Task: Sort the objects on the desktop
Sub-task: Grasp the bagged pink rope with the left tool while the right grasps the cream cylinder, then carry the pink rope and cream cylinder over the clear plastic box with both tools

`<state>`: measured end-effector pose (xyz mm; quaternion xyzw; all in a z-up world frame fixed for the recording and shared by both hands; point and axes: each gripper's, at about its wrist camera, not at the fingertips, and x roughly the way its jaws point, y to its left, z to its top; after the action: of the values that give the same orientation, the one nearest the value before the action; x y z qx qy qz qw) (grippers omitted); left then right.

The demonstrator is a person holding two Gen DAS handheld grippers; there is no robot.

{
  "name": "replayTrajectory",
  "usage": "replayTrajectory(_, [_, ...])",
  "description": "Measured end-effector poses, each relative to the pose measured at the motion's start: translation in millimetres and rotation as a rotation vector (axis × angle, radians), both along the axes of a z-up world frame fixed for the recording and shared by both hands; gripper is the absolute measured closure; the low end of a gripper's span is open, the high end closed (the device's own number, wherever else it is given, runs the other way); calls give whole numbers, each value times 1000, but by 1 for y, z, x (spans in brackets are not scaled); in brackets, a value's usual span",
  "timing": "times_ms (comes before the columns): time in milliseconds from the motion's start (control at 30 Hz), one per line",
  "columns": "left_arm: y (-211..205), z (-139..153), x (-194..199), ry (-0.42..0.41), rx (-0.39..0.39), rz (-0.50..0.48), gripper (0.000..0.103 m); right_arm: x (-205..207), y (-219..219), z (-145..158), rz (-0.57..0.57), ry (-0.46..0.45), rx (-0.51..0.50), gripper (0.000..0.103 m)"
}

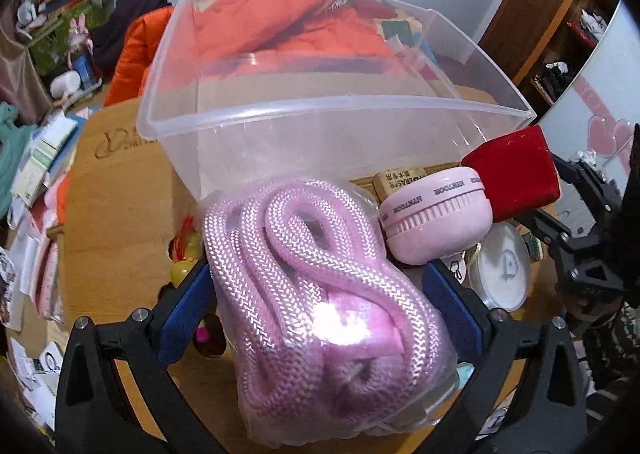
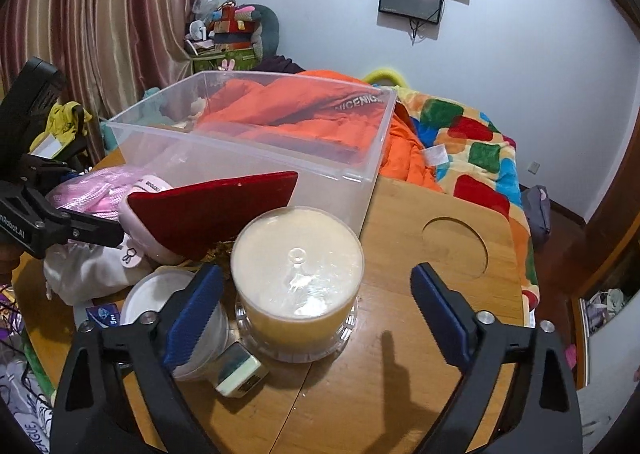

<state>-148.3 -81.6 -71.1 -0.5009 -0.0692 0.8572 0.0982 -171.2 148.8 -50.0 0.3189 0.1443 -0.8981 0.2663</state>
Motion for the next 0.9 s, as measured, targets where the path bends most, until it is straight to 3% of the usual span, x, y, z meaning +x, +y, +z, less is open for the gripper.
replayTrajectory(167, [-1,0,4,8,8,-10,0,-9,4,-4,20,-56,-25,31])
replayTrajectory(267, [-3,0,8,20,14,-4,4,-7,1,-3,49,-61,-33,47])
replayTrajectory(300, [-3,1,10,24,19,-2,6,-5,0,-3,64,-61,-31,48])
replayTrajectory(367, [-3,3,11,26,31,-13,20,-3,-3,-3,68,-46,-13,48])
replayTrajectory(500, [1,5,14,34,31,-13,25,-1,-1,-3,71,-58,-25,48])
replayTrajectory(633, [4,8,17,52,16,-10,36,0,7,-2,58,-74,-41,49])
replayTrajectory(800, [19,15,25,101,-71,-22,40,5,18,2,36,-69,-59,49])
replayTrajectory(900, [19,19,28,112,-68,-7,43,8,25,6,31,-57,-68,49])
